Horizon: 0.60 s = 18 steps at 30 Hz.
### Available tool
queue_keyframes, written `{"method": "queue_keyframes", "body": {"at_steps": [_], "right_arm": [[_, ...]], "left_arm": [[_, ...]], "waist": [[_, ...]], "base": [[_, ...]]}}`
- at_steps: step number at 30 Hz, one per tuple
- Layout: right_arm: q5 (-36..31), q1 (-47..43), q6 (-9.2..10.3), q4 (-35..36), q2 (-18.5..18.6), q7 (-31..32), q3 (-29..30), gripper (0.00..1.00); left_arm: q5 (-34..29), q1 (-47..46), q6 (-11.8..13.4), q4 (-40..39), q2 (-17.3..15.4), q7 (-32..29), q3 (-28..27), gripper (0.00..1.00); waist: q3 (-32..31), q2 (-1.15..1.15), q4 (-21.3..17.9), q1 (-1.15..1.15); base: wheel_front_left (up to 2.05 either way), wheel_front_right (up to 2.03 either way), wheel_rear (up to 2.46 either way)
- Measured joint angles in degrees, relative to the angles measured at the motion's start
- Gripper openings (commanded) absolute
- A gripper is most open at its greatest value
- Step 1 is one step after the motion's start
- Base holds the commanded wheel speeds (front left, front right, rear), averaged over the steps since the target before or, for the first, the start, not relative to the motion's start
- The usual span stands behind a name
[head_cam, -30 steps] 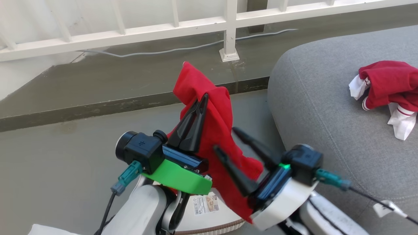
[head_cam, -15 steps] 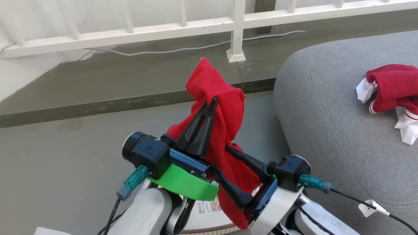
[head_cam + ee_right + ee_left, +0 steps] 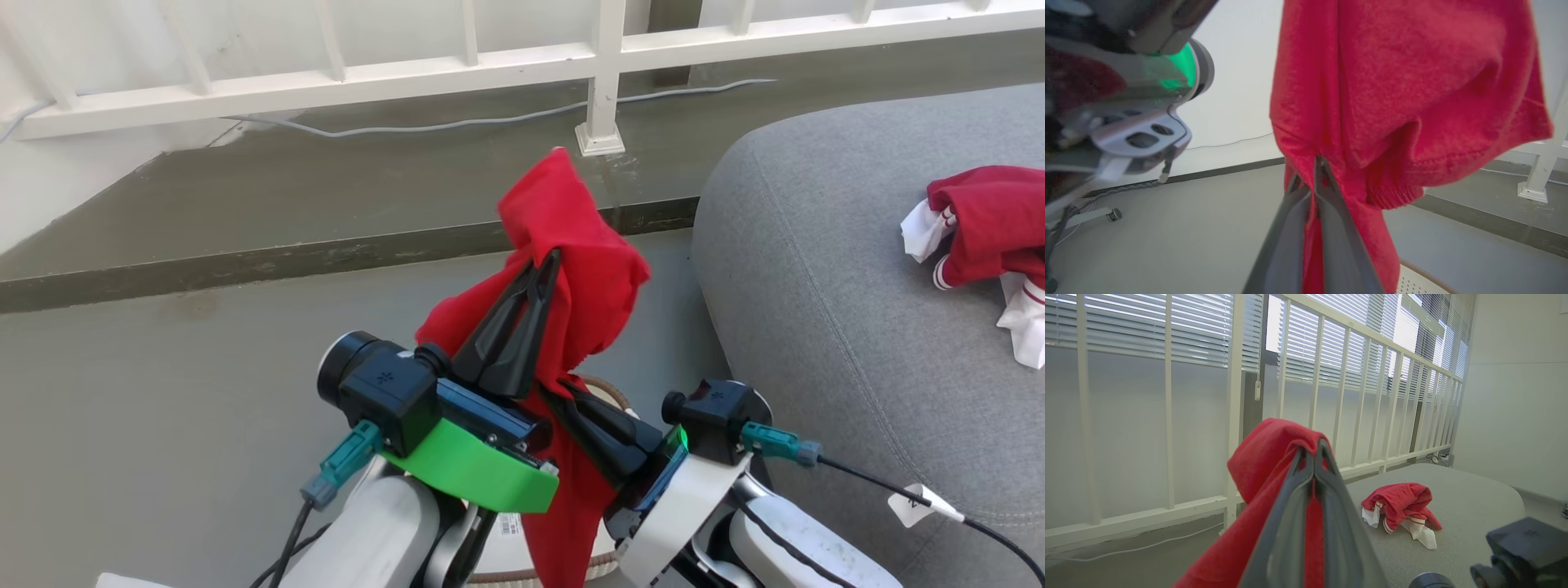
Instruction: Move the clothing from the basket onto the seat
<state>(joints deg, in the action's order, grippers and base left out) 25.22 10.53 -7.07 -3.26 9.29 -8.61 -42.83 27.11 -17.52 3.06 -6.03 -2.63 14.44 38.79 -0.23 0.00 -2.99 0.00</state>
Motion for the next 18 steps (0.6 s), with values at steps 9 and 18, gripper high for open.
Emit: {"method": "queue_keyframes", "body": {"at_steps": [9, 18], "right_arm": [[0.14, 2.25, 0.0, -0.51, 0.27, -1.2, 0.32, 0.0], [0.16, 3.38, -0.05, -1.38, 2.08, -1.98, 2.9, 0.0]], "left_arm": [[0.02, 0.0, -0.1, -0.46, -0.01, 0.0, 0.42, 1.0], [-0.94, 0.01, -1.4, -1.63, -0.83, 0.18, 2.09, 1.0]], "waist": [[-0.35, 0.0, 0.02, 0.0], [-0.29, 0.0, -0.75, 0.0]], "base": [[0.0, 0.0, 0.0], [0.0, 0.0, 0.0]]}}
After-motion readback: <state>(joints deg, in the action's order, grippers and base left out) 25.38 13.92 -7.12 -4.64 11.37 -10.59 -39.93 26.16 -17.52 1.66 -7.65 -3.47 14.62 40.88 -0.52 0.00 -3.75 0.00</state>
